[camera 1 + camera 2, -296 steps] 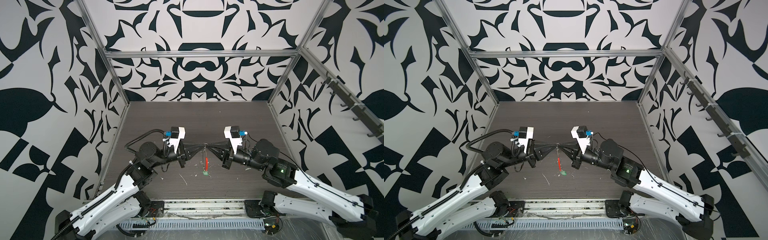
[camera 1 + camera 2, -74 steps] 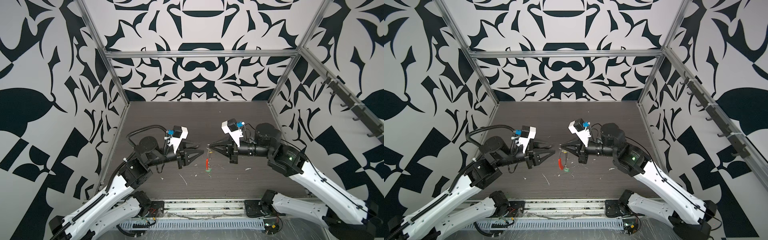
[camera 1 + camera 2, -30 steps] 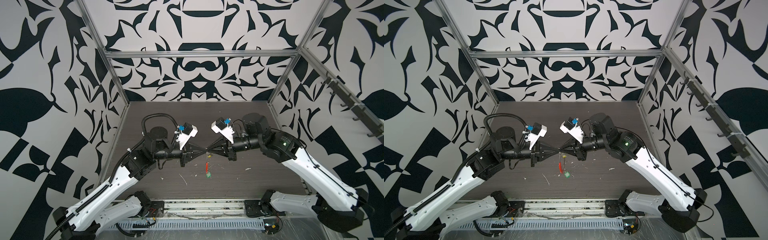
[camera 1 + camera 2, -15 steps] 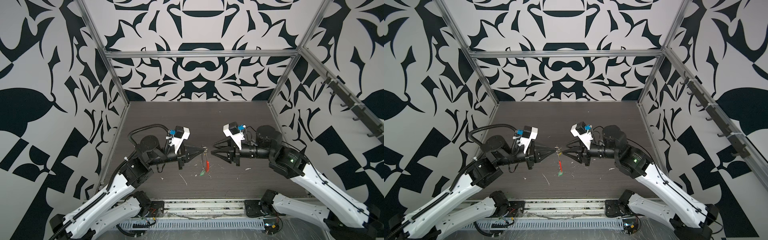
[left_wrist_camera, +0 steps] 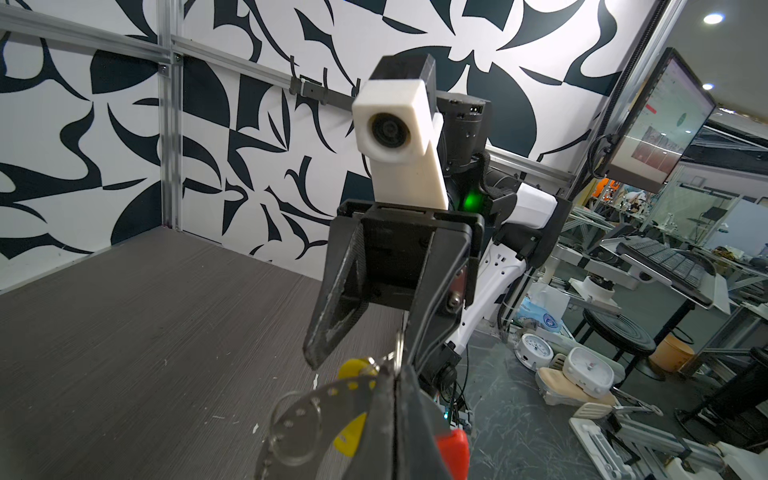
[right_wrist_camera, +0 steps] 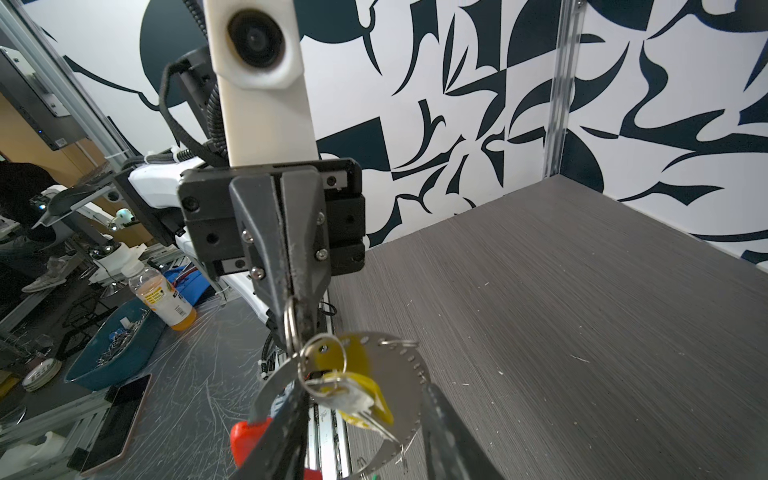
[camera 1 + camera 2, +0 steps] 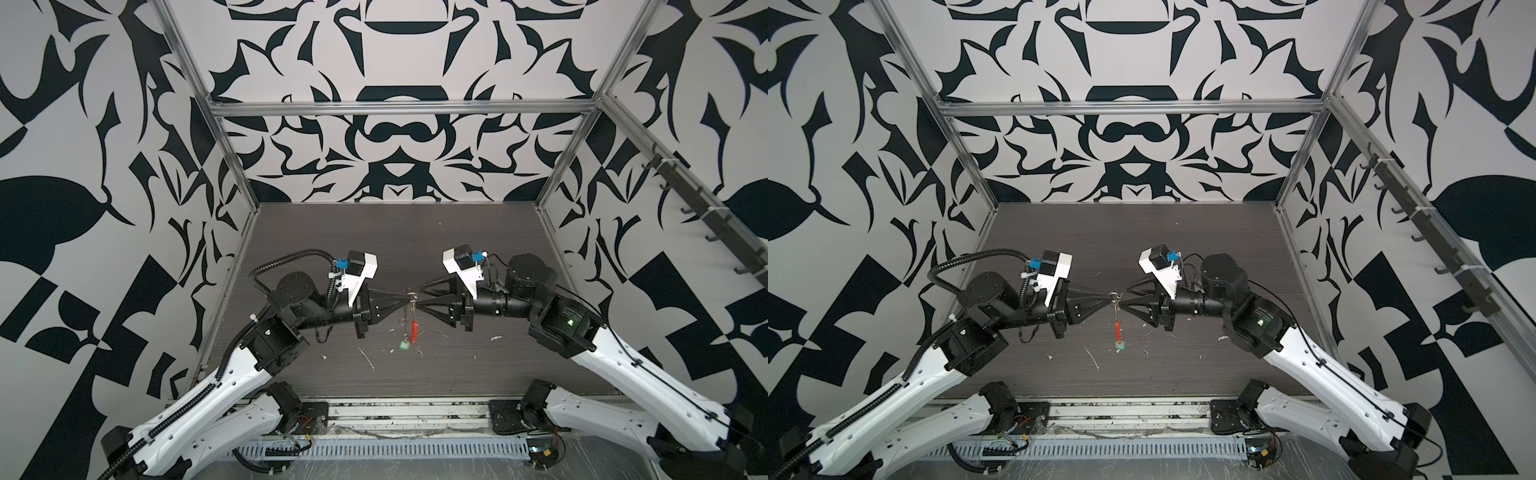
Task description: Remove the keys from the keyring
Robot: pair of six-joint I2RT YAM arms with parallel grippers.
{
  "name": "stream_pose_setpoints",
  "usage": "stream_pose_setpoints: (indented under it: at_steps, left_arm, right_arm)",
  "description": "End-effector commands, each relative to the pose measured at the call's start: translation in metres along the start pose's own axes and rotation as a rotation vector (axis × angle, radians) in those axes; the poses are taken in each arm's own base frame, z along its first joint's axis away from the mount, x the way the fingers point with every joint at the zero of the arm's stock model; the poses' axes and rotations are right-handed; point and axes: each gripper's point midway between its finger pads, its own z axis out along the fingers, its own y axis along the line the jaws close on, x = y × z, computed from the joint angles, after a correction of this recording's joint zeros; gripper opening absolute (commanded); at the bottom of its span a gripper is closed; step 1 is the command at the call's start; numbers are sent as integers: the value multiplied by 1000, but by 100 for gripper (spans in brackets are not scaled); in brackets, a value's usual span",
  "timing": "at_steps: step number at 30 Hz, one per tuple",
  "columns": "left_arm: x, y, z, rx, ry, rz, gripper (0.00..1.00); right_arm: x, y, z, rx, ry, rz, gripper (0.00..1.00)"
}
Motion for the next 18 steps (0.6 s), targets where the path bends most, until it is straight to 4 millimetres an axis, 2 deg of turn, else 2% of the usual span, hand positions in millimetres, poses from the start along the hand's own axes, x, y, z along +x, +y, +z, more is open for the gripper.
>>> stream_pose_setpoints:
  at_steps: [1,3,8,13,16,18]
  left_arm:
    - [-9,-5,0,23,-36,20,0]
    - [-9,-4,-1,11,-42,20,0]
    - [-12,2,-4,-30,-68,22,0]
    - [-17,7,-7,-74,-97,25,0]
    - [-18,10,-9,-95,-114,25,0]
    - [-19,11,-10,-104,-122,25,0]
  right_arm:
    - [-11,8,4,-42,-40,-24,46]
    - [-9,10,7,-46,-30,-25,42]
    - [-5,10,9,-44,-15,-26,22]
    - [-3,9,10,-30,-5,-28,6]
    - [-2,7,11,-18,-1,-25,0]
    - [-1,6,14,-15,5,-23,0]
